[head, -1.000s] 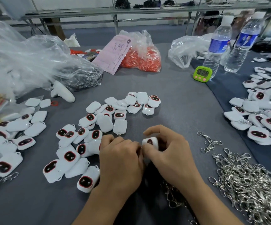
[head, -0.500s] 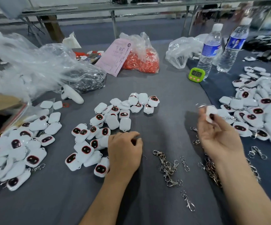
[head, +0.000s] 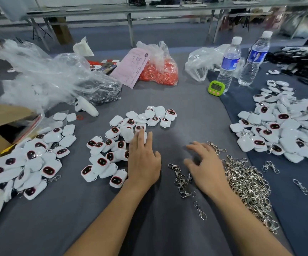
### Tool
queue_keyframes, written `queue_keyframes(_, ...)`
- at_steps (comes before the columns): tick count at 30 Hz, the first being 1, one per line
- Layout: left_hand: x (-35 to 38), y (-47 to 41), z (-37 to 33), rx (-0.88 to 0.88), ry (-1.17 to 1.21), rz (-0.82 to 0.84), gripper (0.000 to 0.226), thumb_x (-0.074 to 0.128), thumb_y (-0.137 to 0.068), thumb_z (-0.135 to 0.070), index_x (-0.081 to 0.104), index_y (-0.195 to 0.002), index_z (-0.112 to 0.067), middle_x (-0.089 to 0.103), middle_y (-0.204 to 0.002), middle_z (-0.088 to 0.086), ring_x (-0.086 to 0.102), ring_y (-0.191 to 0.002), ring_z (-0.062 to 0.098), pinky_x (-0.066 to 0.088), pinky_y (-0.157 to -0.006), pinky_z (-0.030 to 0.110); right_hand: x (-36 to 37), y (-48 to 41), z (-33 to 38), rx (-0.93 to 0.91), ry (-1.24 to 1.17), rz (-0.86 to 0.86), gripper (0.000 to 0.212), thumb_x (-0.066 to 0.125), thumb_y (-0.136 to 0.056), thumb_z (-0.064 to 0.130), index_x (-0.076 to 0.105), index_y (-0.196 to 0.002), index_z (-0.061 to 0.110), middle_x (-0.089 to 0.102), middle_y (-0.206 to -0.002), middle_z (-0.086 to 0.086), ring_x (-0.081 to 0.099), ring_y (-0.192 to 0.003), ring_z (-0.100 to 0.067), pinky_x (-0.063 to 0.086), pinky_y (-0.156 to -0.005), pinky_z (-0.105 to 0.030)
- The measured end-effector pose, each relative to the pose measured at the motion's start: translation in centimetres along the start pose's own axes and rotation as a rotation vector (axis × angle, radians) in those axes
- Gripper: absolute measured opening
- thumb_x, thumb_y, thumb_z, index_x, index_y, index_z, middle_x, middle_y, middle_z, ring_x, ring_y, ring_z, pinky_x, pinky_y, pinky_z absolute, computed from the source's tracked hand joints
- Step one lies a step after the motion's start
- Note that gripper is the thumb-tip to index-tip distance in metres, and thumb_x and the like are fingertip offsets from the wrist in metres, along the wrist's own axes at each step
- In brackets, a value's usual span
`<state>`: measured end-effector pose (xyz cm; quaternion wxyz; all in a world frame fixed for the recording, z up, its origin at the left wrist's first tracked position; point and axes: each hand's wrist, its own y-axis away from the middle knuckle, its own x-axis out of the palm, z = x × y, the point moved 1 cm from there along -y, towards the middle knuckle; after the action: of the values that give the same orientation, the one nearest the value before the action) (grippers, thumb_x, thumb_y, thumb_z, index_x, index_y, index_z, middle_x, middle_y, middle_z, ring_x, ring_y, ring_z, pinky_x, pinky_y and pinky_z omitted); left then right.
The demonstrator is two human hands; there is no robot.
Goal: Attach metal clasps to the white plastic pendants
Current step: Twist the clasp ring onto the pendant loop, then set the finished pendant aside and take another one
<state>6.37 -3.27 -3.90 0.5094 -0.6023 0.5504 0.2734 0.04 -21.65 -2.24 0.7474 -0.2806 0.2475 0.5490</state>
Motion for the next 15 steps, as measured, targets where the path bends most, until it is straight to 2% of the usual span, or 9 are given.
queue_keyframes(2,0.4,-0.2,-0.1,0.008,-0.015,0.093,0.055,0.045,-0.098,-0.030,0.040,-0.151,-0.014,0.032,-0.161,0.009,0.022,-0.151,0.023,0.011,-0.126,0.042,1.1,1.0,0.2,-0.039,0.105,0.173,0.050,0.073,-0.090,0.033,0.061,-0.139,0.025,0.053,-0.149,0.004,0.038,-0.141,-0.016,0.024,-0.118,-0.024)
queue_keyframes(3,0.5,-0.2,-0.2,0.009,-0.006,0.101,0.053,0.045,-0.098,-0.029,0.044,-0.149,-0.013,0.036,-0.159,0.008,0.026,-0.149,0.023,0.013,-0.125,0.042,1.6,1.7,0.4,-0.084,0.176,0.226,0.054,0.071,-0.091,0.036,0.059,-0.142,0.023,0.051,-0.150,0.004,0.036,-0.144,-0.022,0.022,-0.121,-0.031)
queue_keyframes(4,0.5,-0.1,-0.2,0.014,0.021,0.080,0.050,0.048,-0.098,-0.027,0.050,-0.145,-0.011,0.044,-0.154,0.008,0.033,-0.146,0.023,0.018,-0.124,0.041,2.1,2.3,0.5,-0.130,0.232,0.254,0.055,0.070,-0.091,0.037,0.058,-0.143,0.023,0.049,-0.151,0.006,0.033,-0.146,-0.023,0.018,-0.122,-0.034)
queue_keyframes(6,0.2,0.4,-0.2,0.052,0.098,0.006,0.044,0.057,-0.094,-0.020,0.059,-0.136,-0.009,0.059,-0.140,0.008,0.048,-0.134,0.025,0.033,-0.117,0.038,2.6,3.2,0.5,-0.193,0.223,0.241,0.045,0.073,-0.089,0.030,0.065,-0.132,0.023,0.053,-0.148,0.006,0.037,-0.144,-0.022,0.019,-0.119,-0.027)
queue_keyframes(7,0.1,0.6,-0.1,0.071,0.116,-0.025,0.044,0.060,-0.091,-0.018,0.060,-0.134,-0.008,0.061,-0.136,0.007,0.052,-0.129,0.026,0.037,-0.113,0.038,2.5,3.4,0.6,-0.203,0.174,0.198,0.031,0.076,-0.087,0.023,0.071,-0.117,0.022,0.061,-0.139,0.005,0.045,-0.137,-0.021,0.023,-0.111,-0.019)
queue_keyframes(8,0.0,0.7,0.0,0.075,0.109,-0.047,0.046,0.062,-0.090,-0.018,0.059,-0.135,-0.009,0.061,-0.136,0.008,0.052,-0.129,0.026,0.039,-0.112,0.038,2.4,3.5,0.5,-0.201,0.133,0.150,0.018,0.077,-0.084,0.016,0.071,-0.100,0.021,0.068,-0.127,0.006,0.053,-0.127,-0.020,0.027,-0.100,-0.012)
queue_keyframes(10,-0.3,0.5,0.0,0.033,0.079,-0.033,0.053,0.061,-0.092,-0.023,0.053,-0.142,-0.010,0.054,-0.145,0.009,0.046,-0.136,0.027,0.035,-0.115,0.040,2.1,3.7,0.4,-0.131,0.044,0.086,0.018,0.077,-0.081,0.008,0.067,-0.081,0.024,0.072,-0.107,0.016,0.060,-0.111,-0.009,0.030,-0.084,-0.003)
queue_keyframes(13,-0.3,0.6,-0.1,0.058,0.128,0.038,0.044,0.053,-0.098,-0.019,0.054,-0.142,-0.011,0.061,-0.137,0.006,0.052,-0.127,0.024,0.038,-0.109,0.036,1.5,3.8,0.1,0.042,-0.130,0.045,0.021,0.074,-0.083,0.013,0.067,-0.077,0.032,0.070,-0.098,0.035,0.067,-0.090,0.003,0.041,-0.075,-0.004)
queue_keyframes(15,-0.6,1.0,-0.1,0.116,0.178,0.021,0.036,0.056,-0.098,-0.016,0.062,-0.134,-0.010,0.069,-0.122,0.005,0.059,-0.112,0.024,0.046,-0.098,0.038,1.1,3.6,-0.2,0.107,-0.267,-0.008,0.017,0.073,-0.084,0.016,0.071,-0.079,0.032,0.074,-0.096,0.029,0.069,-0.080,-0.001,0.050,-0.074,-0.015)
